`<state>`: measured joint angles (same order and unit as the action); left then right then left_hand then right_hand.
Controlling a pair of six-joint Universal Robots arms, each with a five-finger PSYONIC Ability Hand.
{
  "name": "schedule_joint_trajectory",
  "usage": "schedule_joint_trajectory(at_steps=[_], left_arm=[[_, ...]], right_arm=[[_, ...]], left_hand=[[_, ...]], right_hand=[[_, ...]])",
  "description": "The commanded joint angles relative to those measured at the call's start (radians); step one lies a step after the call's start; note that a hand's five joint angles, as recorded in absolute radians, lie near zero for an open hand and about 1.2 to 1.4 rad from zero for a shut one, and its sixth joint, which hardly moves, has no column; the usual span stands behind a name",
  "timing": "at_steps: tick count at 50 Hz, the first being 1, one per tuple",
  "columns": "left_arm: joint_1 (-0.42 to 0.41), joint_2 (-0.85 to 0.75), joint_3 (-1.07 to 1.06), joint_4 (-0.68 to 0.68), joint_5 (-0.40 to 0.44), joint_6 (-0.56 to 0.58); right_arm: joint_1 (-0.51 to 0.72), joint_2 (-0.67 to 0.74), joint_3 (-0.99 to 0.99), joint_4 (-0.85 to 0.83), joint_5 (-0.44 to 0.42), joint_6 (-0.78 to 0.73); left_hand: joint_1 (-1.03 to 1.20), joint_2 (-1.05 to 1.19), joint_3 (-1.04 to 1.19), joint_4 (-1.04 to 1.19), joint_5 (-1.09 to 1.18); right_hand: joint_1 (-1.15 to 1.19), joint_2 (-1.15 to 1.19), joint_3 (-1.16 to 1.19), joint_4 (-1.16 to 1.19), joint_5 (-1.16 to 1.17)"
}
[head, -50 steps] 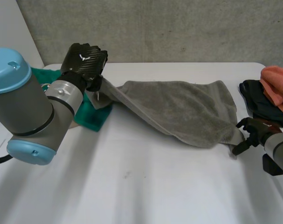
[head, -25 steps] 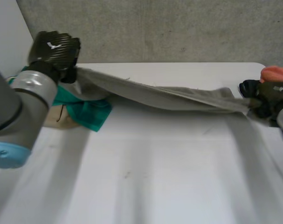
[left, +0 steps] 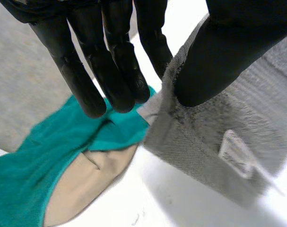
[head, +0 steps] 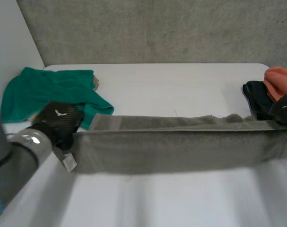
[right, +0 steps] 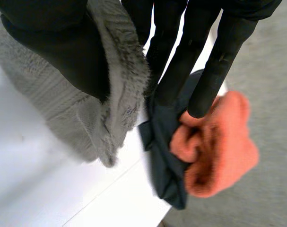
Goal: Fold the laundry.
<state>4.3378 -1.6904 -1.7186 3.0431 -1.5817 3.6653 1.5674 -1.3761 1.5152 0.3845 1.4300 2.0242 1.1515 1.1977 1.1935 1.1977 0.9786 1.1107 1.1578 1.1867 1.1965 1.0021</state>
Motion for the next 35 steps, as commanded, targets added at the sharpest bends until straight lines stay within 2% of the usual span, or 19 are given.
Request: schedule_joint_trajectory(at_steps=[1, 6, 9, 11, 16, 22, 29, 35], left_arm=[[-0.004, -0.25, 0.25, 0.105, -0.024, 0.099], [-0.004, -0.319, 0.557, 0.174, -0.057, 0.107], [-0.004, -0.344, 0.755, 0.273, -0.06, 0.11], [-0.001, -0.35, 0.822, 0.342, -0.06, 0.108], [0.002, -0.344, 0.863, 0.609, -0.078, 0.101], [0.0, -0.341, 0.745, 0.635, -0.104, 0.09], [0.003, -0.322, 0.502, 0.643, -0.092, 0.044], [0.002, -0.347, 0.306, 0.646, -0.087, 0.032]], right_arm=[[0.075, 0.207, -0.206, -0.074, 0.092, -0.042], [0.138, 0.252, -0.384, -0.267, 0.124, -0.038], [0.148, 0.255, -0.478, -0.476, 0.127, -0.01], [0.157, 0.249, -0.515, -0.665, 0.127, 0.037], [0.171, 0.22, -0.497, -0.955, 0.124, 0.129], [0.172, 0.204, -0.432, -0.983, 0.116, 0.179], [0.168, 0.219, -0.294, -0.915, 0.061, 0.195], [0.172, 0.357, -0.193, -0.819, 0.021, 0.192]], left_hand=[[0.245, 0.199, 0.203, 0.199, 0.243], [0.245, 0.199, 0.203, 0.199, 0.243], [0.245, 0.199, 0.203, 0.199, 0.243], [0.245, 0.199, 0.203, 0.199, 0.243], [0.245, 0.199, 0.203, 0.199, 0.243], [0.245, 0.199, 0.203, 0.199, 0.243], [0.245, 0.199, 0.203, 0.199, 0.243], [0.245, 0.199, 0.203, 0.199, 0.243]], right_hand=[[0.286, 0.238, 0.21, 0.2, 0.22], [0.286, 0.238, 0.21, 0.2, 0.22], [0.286, 0.238, 0.21, 0.2, 0.22], [0.286, 0.238, 0.21, 0.2, 0.22], [0.286, 0.238, 0.21, 0.2, 0.22], [0.286, 0.238, 0.21, 0.2, 0.22], [0.286, 0.238, 0.21, 0.2, 0.22], [0.286, 0.238, 0.21, 0.2, 0.22]])
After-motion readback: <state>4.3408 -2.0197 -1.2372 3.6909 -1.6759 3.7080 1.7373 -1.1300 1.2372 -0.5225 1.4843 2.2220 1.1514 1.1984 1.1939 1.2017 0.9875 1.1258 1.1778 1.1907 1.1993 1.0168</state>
